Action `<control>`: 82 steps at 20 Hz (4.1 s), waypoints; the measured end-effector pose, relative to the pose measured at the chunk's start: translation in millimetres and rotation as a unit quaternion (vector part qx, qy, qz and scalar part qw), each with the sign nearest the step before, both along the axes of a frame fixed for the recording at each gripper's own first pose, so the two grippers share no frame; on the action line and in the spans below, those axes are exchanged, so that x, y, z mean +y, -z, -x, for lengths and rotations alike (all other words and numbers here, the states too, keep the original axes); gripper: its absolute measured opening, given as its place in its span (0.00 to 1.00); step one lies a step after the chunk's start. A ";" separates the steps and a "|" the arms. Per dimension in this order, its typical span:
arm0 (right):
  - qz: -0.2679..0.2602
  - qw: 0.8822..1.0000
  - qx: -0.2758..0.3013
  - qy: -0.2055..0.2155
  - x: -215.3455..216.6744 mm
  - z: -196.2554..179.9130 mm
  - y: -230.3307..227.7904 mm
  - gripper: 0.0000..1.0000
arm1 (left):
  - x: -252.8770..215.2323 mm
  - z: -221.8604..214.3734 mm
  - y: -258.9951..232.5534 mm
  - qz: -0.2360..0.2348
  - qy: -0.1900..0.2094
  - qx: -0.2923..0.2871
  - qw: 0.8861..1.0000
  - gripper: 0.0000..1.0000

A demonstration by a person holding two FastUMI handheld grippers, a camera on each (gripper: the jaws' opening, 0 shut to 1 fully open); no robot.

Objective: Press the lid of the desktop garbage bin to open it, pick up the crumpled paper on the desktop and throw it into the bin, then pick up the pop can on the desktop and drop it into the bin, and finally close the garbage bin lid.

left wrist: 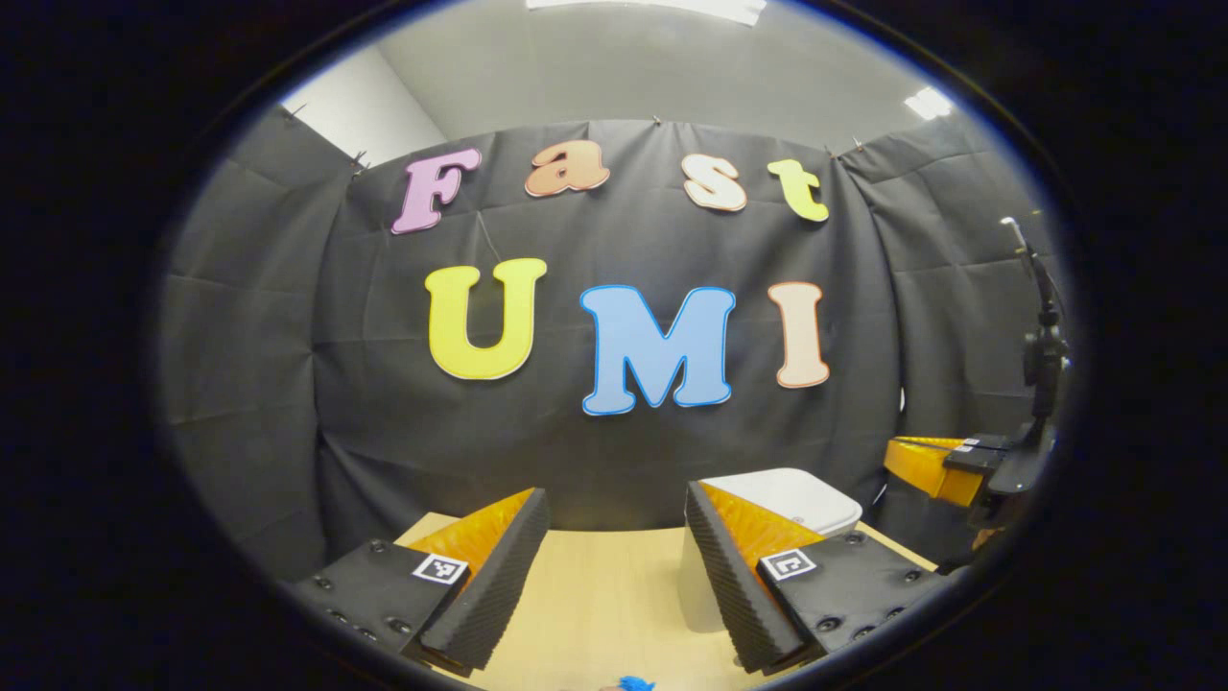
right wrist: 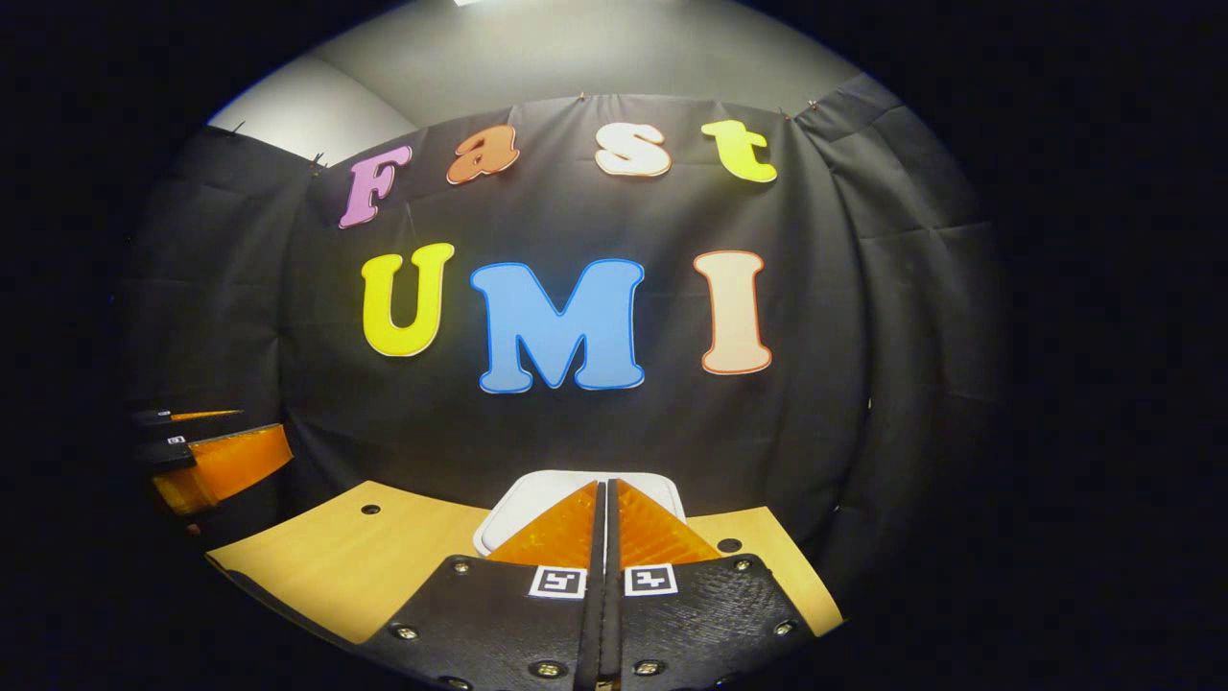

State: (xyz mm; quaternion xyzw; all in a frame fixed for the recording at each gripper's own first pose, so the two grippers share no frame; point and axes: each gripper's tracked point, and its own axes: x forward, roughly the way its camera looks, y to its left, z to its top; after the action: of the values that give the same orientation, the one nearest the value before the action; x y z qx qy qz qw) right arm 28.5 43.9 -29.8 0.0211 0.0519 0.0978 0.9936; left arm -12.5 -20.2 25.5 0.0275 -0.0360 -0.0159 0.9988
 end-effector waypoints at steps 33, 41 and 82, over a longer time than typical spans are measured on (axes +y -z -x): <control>0.004 0.992 0.120 -0.031 32.9 -62.1 105.3 0.01 | 16.7 -10.3 14.0 0.009 -0.028 0.016 0.999 0.95; 0.005 0.994 0.109 -0.025 31.9 -60.2 106.2 0.01 | 19.3 -7.4 17.2 0.009 -0.031 0.019 0.999 0.95; -0.023 0.996 0.088 -0.019 19.2 -17.4 65.4 0.00 | 7.7 1.1 24.8 0.004 -0.020 0.023 1.000 0.95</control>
State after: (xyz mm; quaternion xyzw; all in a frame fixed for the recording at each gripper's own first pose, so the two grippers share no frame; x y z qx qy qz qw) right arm 45.9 63.1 -95.2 0.0515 0.1369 0.1153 0.9825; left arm -13.6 -12.5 0.6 0.0238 -0.0130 0.0036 0.9996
